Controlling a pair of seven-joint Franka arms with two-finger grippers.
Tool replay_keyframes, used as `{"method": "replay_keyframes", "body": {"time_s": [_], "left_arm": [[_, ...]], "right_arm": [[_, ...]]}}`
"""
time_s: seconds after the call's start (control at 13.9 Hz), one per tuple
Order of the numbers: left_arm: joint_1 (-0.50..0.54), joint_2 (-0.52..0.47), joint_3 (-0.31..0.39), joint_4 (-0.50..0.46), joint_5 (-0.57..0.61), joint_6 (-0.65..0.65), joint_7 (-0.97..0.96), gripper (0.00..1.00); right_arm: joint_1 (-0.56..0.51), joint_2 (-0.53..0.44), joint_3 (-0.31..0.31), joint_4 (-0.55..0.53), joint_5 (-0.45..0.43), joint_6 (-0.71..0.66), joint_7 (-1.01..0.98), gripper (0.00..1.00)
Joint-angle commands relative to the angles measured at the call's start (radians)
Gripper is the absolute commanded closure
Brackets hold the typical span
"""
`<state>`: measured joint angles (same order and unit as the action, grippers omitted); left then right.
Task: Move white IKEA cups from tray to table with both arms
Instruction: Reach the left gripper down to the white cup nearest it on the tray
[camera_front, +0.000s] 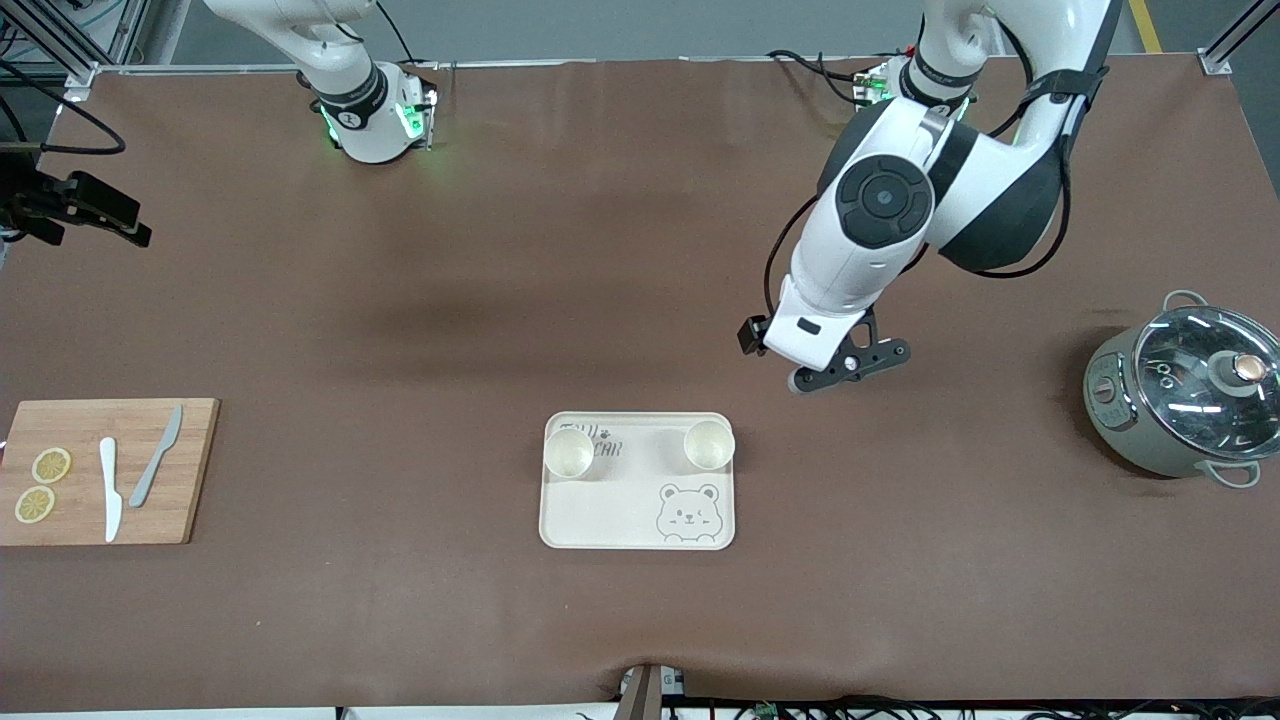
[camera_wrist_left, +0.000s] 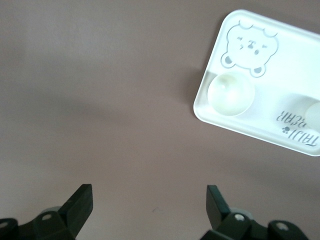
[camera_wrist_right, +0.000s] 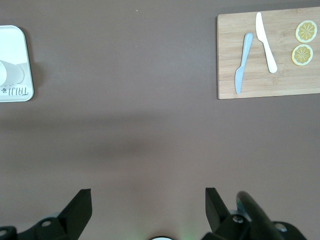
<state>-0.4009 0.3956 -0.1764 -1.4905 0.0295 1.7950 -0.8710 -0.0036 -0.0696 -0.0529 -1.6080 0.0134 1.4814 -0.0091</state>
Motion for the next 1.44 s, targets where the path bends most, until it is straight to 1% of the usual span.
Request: {"method": "replay_keyframes", "body": {"time_s": [0.0, 0.07, 0.14, 0.22, 0.29, 0.36, 0.43, 0.57, 0.65, 0.72, 0.79, 0.93, 1.08, 1.22, 1.36], "left_arm": [[-0.039, 0.071, 0.006, 0.023, 0.015, 0.074, -0.065, 0.0], [-0.039, 0.092, 0.006, 0.023, 0.015, 0.125, -0.095, 0.0], [-0.05, 0.121, 0.006, 0.024, 0.016, 0.163, -0.13, 0.0], [-0.061, 0.15, 0.014, 0.03, 0.016, 0.205, -0.156, 0.0], [-0.062, 0.175, 0.015, 0.035, 0.016, 0.265, -0.178, 0.0], [-0.062, 0.199, 0.017, 0.035, 0.016, 0.315, -0.199, 0.0], [-0.067, 0.222, 0.018, 0.036, 0.016, 0.354, -0.216, 0.01], [-0.069, 0.259, 0.02, 0.036, 0.016, 0.427, -0.247, 0.12], [-0.067, 0.275, 0.021, 0.036, 0.016, 0.443, -0.25, 0.16], [-0.067, 0.285, 0.031, 0.036, 0.015, 0.455, -0.249, 0.17], [-0.068, 0.301, 0.034, 0.036, 0.015, 0.467, -0.249, 0.21], [-0.067, 0.321, 0.034, 0.036, 0.016, 0.484, -0.247, 0.24], [-0.059, 0.331, 0.032, 0.035, 0.016, 0.484, -0.233, 0.26], [-0.061, 0.356, 0.032, 0.036, 0.015, 0.491, -0.233, 0.34], [-0.059, 0.371, 0.032, 0.035, 0.015, 0.536, -0.232, 0.42]], "right_arm": [[-0.007, 0.01, 0.004, 0.022, -0.009, -0.013, -0.008, 0.0], [-0.009, 0.01, 0.004, 0.022, -0.009, -0.013, -0.008, 0.0], [-0.012, -0.08, 0.005, -0.083, -0.003, 0.061, -0.015, 0.0], [0.014, -0.187, 0.016, -0.213, -0.009, 0.183, -0.017, 0.0], [0.023, -0.147, -0.019, -0.185, 0.009, 0.153, -0.015, 0.0], [0.02, -0.128, -0.027, -0.135, 0.017, 0.073, -0.029, 0.0], [0.022, -0.11, -0.028, -0.107, 0.013, 0.048, -0.025, 0.0], [0.017, -0.073, -0.027, -0.075, 0.022, 0.046, -0.022, 0.0], [0.014, -0.055, -0.028, -0.067, 0.022, 0.048, -0.023, 0.0], [0.011, -0.043, -0.03, -0.055, 0.02, 0.043, -0.023, 0.0], [0.013, -0.039, -0.03, -0.044, 0.013, 0.04, -0.023, 0.0], [0.013, -0.035, -0.03, -0.035, 0.011, 0.04, -0.023, 0.0], [0.014, -0.004, -0.03, -0.032, 0.008, 0.04, -0.025, 0.0], [0.011, 0.004, -0.03, -0.023, 0.003, 0.04, -0.02, 0.0], [0.013, 0.007, -0.03, -0.021, 0.003, 0.04, -0.017, 0.0]]}}
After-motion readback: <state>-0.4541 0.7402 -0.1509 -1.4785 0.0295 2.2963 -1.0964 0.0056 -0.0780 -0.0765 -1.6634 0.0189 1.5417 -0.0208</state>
